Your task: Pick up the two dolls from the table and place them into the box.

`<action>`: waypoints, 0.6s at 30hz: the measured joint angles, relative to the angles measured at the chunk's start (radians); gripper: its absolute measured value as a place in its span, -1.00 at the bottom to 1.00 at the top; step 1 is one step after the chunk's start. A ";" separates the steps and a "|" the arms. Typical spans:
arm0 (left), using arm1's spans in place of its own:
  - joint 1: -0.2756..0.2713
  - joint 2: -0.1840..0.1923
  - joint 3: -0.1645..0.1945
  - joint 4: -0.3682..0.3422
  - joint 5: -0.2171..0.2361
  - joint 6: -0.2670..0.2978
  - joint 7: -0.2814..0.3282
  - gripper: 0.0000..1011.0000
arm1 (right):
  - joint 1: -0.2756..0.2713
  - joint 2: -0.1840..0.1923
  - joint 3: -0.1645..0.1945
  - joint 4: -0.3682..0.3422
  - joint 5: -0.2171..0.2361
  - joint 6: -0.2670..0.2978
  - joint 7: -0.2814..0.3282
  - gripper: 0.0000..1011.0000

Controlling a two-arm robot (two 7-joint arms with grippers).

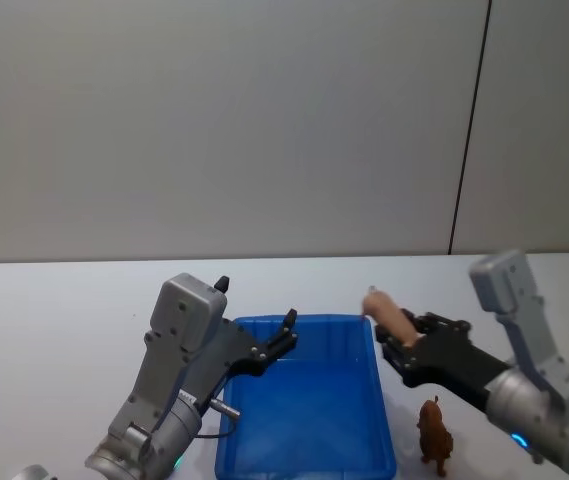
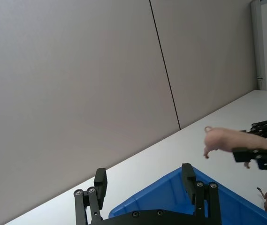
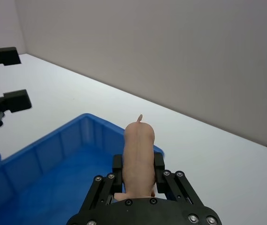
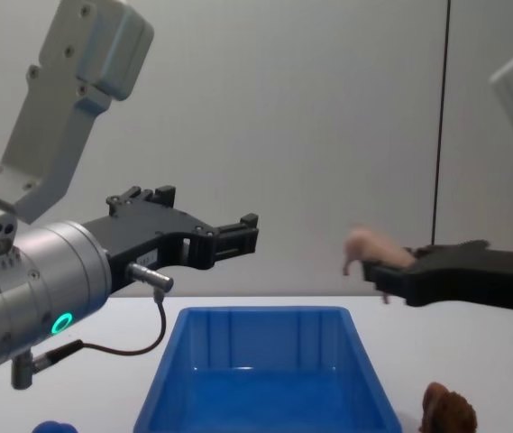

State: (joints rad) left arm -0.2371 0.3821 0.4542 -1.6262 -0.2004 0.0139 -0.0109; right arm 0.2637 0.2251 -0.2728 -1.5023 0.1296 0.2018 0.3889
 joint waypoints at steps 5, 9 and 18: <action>0.000 0.000 0.000 0.000 0.000 0.000 0.000 0.98 | 0.056 -0.037 -0.016 0.055 0.021 0.043 0.061 -0.10; 0.000 0.000 0.000 0.000 0.000 0.000 0.000 0.98 | 0.083 -0.055 -0.025 0.086 0.034 0.057 0.091 0.14; 0.000 0.000 0.000 0.000 0.000 0.000 0.000 0.98 | 0.110 -0.071 -0.032 0.115 0.053 0.055 0.120 0.72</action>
State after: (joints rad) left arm -0.2371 0.3821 0.4542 -1.6262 -0.2004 0.0139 -0.0109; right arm 0.3733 0.1538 -0.3051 -1.3870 0.1822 0.2571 0.5091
